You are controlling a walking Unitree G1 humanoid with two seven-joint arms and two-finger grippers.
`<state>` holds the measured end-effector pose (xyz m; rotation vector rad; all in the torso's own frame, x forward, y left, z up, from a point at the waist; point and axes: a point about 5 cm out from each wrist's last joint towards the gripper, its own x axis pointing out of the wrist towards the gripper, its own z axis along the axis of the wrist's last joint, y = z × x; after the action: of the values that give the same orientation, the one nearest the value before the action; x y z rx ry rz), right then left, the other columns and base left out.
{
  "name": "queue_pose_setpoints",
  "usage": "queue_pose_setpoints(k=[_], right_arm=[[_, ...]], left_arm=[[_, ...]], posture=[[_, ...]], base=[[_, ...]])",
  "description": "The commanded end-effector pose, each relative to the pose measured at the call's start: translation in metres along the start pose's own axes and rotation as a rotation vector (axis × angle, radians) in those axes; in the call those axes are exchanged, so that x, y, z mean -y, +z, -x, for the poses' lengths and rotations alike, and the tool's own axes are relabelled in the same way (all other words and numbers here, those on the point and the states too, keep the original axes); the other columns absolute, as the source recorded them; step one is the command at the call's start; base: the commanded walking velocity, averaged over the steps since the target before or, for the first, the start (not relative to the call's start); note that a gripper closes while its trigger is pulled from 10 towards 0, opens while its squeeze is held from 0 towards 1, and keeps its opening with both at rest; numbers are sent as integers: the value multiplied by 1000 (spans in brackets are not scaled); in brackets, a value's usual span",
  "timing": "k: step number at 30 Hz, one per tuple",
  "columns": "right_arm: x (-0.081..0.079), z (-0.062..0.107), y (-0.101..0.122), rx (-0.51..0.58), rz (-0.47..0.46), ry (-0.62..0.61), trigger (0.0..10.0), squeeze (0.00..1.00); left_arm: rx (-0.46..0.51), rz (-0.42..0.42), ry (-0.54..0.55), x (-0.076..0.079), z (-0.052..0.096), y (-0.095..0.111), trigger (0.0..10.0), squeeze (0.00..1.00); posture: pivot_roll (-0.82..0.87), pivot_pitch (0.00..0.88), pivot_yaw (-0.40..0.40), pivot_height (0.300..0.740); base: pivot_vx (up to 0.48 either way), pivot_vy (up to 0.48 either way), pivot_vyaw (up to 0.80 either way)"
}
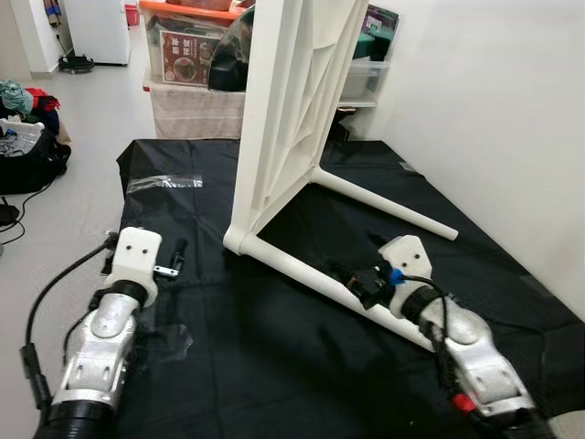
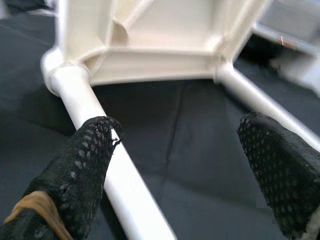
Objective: Building children table
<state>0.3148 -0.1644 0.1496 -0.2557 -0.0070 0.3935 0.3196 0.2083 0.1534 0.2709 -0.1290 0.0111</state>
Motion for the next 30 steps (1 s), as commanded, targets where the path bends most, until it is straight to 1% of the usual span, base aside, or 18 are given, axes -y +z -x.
queue_pose_setpoints(k=[1,4,7,9,10,11,12,14,15,17,18,21,25,26,27,28,29,30], right_arm=[[-3,-1,-2,-35,-23,-18,10000,0],[-8,-4,2,-18,-55,-27,10000,0],[-16,-10,16,51,-26,-32,10000,0],[-21,-14,26,89,39,-40,10000,0],[-21,-14,26,89,39,-40,10000,0],[-23,-15,34,119,57,-64,10000,0],[-23,-14,37,128,45,-71,10000,0],[-19,-14,46,155,57,-79,10000,0],[-19,-14,46,155,57,-79,10000,0],[-10,-14,61,198,115,-105,10000,0],[-10,-14,61,198,115,-105,10000,0],[-6,-14,69,215,129,-127,10000,0],[-2,-12,77,236,183,-149,10000,0],[4,-10,88,271,295,-180,10000,0],[5,-9,93,286,342,-191,10000,0],[5,-9,93,286,342,-191,10000,0],[6,-8,96,295,371,-197,10000,0],[9,-5,106,331,453,-217,10000,0]], left_arm=[[2,3,-35,9,2,0,10000,0],[4,8,-51,12,2,-1,10000,0],[8,7,-61,15,1,0,10000,0],[13,-2,-69,16,1,2,10000,0],[13,-2,-69,16,1,2,10000,0],[15,4,-67,16,1,2,10000,0],[16,6,-66,16,1,3,10000,0],[15,6,-67,16,2,2,10000,0],[15,6,-67,16,2,2,10000,0],[19,9,-68,17,3,2,10000,0],[19,9,-68,17,3,2,10000,0],[21,24,-56,17,4,2,10000,0],[21,27,-56,18,5,1,10000,0],[18,29,-56,19,5,0,10000,0],[16,31,-56,19,5,0,10000,0],[16,31,-56,19,5,0,10000,0],[16,32,-56,19,5,0,10000,0],[11,30,-53,19,5,-1,10000,0]], posture=[[102,0,-132,740],[102,0,-125,740],[104,0,-122,740],[107,0,-121,740],[107,0,-121,740],[106,0,-121,740],[106,0,-121,740],[107,0,-121,740],[107,0,-121,740],[103,0,-125,740],[103,0,-125,740],[102,0,-126,740],[98,0,-127,740],[87,0,-121,740],[87,0,-121,740],[87,0,-121,740],[87,0,-121,740],[79,0,-117,740]], base=[[0,0,0],[0,0,0],[0,-450,0],[0,-480,800],[0,-480,800],[0,-480,800],[0,-480,800],[0,-480,719],[0,-480,719],[0,-480,0],[0,-480,0],[0,0,0],[0,0,0],[0,0,613],[0,0,613],[0,0,613],[0,0,613],[0,0,800]])
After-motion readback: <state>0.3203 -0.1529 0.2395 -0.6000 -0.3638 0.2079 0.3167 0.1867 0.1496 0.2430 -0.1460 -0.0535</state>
